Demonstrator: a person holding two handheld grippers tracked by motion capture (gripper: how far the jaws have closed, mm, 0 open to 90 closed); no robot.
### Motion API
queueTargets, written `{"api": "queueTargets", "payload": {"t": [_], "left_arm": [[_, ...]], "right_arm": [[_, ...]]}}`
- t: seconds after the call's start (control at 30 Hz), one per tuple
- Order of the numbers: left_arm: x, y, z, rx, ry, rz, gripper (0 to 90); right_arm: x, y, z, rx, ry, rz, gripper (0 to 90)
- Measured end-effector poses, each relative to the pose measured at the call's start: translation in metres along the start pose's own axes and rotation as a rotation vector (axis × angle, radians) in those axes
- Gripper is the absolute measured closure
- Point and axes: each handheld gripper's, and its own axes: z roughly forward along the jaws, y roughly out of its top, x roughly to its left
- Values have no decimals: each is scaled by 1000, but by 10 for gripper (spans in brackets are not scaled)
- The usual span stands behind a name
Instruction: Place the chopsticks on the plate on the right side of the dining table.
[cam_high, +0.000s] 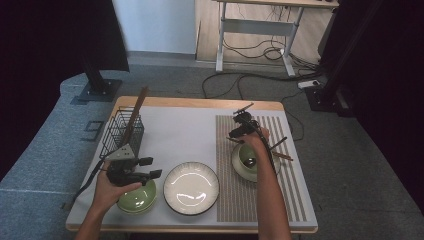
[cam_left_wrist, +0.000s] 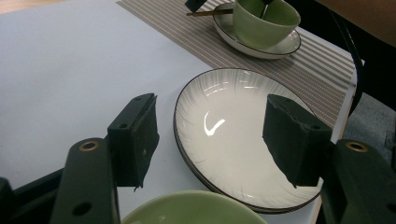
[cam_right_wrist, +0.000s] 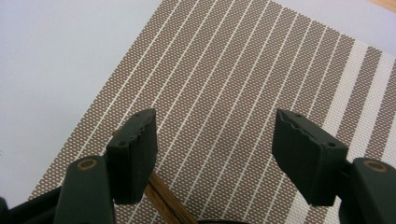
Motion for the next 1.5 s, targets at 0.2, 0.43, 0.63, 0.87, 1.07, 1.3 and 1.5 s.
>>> {"api": "queueTargets", "payload": {"t": [0.2, 0.43, 0.63, 0.87, 1.07, 1.3, 1.5], "left_arm": [[0, 0, -1, -1, 1, 1, 356], [-1, 1, -1, 0, 1, 4, 355], [-1, 1, 0, 8, -1, 4, 352], [-2, 1, 1, 13, -2, 4, 351], [-2, 1, 2, 17, -2, 6, 350], [-2, 1, 3, 20, -3, 6, 350], [-2, 1, 3, 24, -4, 6, 349]], "right_arm": [[1, 0, 0, 6, 9, -4, 310], [4, -1, -2, 2, 16, -16, 303], [5, -2, -3, 0, 22, -29, 298], [8, -4, -5, 3, 24, -59, 289], [9, -5, -5, 2, 29, -76, 278], [14, -5, -5, 5, 26, -103, 263], [16, -6, -5, 13, 30, -120, 256]]}}
